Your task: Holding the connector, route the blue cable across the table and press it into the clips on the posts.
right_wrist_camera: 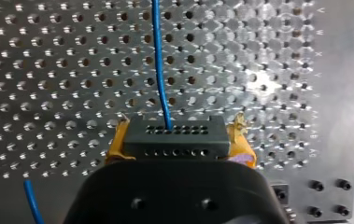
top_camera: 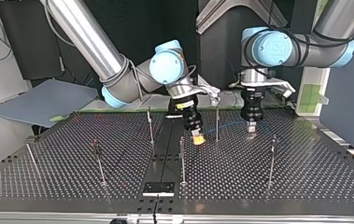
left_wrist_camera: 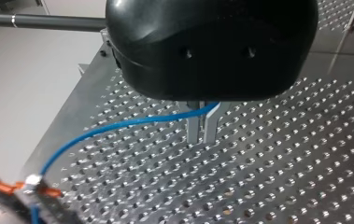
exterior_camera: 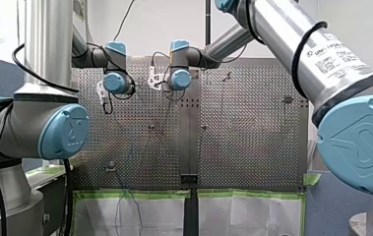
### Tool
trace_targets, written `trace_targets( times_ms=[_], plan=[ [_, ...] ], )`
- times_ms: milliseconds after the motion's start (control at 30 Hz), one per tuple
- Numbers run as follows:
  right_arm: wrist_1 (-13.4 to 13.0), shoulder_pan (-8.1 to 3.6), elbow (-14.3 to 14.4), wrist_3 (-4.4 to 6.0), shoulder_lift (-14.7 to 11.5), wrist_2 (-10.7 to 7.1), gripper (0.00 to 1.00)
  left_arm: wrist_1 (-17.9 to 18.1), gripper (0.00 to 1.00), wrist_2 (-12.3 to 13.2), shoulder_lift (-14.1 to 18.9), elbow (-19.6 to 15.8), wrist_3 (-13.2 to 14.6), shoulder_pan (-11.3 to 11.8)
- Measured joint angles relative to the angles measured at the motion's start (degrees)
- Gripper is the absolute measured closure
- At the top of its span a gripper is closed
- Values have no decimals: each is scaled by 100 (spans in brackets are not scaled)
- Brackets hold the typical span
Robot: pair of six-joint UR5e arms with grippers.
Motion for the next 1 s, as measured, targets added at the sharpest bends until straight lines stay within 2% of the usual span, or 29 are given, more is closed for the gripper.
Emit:
trace_targets(
  times_ms=[133,333,667,833,1000],
  plan=[
    [2,0,93,0,1,10,100,85,100,24,-53,-91,-7,-50],
    [11,-2,239,15,1,12,100,120,100,-34,-307,-135,15,-113],
    [-13,-55,646,148,9,14,100,233,100,-70,-467,-278,-9,-138],
    [-8,-58,695,163,16,-4,100,281,100,-63,-508,-362,-23,-148],
    [1,-55,729,164,93,-16,100,321,100,-77,-703,-453,2,-167]
  ],
)
